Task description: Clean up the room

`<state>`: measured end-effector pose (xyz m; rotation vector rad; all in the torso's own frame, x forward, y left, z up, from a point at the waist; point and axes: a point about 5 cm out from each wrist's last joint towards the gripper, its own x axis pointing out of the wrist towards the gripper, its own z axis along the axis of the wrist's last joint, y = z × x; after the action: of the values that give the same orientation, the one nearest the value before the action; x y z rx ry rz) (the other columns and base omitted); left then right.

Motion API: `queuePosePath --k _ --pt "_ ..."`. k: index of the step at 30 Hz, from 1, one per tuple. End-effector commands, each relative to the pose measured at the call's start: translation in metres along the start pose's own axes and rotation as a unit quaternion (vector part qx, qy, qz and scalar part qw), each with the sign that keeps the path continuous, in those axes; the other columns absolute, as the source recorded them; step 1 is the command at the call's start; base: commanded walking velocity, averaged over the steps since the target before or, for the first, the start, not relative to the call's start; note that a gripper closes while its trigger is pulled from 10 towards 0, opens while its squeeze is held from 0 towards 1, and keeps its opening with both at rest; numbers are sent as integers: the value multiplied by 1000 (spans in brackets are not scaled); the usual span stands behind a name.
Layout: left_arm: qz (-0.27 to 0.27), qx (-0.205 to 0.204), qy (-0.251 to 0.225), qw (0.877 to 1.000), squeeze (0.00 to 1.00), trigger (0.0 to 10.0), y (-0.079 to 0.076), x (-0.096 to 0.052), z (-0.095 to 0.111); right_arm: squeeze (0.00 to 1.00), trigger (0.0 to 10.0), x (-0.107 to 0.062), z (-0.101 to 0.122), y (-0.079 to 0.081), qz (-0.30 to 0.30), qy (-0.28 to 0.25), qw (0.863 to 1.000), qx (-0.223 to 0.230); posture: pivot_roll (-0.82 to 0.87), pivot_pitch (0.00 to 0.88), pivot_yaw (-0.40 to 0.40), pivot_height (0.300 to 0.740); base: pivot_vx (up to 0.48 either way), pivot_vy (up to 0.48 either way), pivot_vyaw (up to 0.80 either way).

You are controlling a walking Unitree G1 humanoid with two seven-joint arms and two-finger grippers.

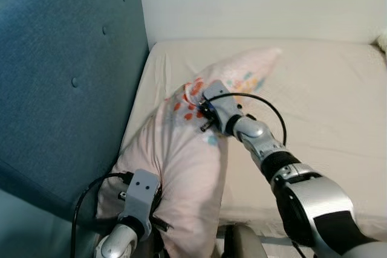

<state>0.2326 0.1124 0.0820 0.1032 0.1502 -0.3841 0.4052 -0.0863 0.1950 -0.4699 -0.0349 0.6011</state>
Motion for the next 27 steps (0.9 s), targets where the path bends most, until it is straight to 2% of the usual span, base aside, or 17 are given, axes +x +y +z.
queuePosePath --k 1,4,7,14,16,19,20,23,25,27 --pt "-22 -2 10 1000 0 10000 -11 -2 -2 0 10000 9 22 8 16 -39 999 -18 195 263 -21 630 0 0 0" --pt "-24 -4 6 1000 0 10000 -20 3 2 0 10000 15 35 19 34 -63 997 -40 199 262 -22 630 0 0 0" --pt "-19 -8 2 1000 0 10000 -26 6 6 0 10000 17 45 23 42 -83 995 -47 199 262 -13 630 0 0 0" --pt "-14 -11 2 1000 0 10000 -32 9 9 0 10000 19 65 16 26 -118 991 -56 195 262 -8 630 0 0 0" --pt "9 -2 2 1000 0 10000 -28 10 9 0 10000 17 64 13 25 -126 991 -36 197 261 -9 630 0 0 0" --pt "34 5 4 999 0 10000 -23 13 10 0 10000 13 44 14 30 -102 994 -11 198 259 -11 630 0 0 0" --pt "34 5 4 999 0 10000 -23 13 10 0 10000 13 44 14 30 -102 994 -11 198 259 -11 630 0 0 0" --pt "49 16 15 999 0 10000 -23 18 7 0 10000 3 -2 18 22 -28 999 26 206 267 -14 630 0 0 0" --pt "51 17 17 998 0 10000 -24 19 6 0 10000 0 -11 19 19 -13 999 33 206 267 -14 630 0 0 0" --pt "58 13 23 998 0 10000 -27 22 5 0 10000 -7 -31 23 18 18 999 42 211 271 -5 630 0 0 0"
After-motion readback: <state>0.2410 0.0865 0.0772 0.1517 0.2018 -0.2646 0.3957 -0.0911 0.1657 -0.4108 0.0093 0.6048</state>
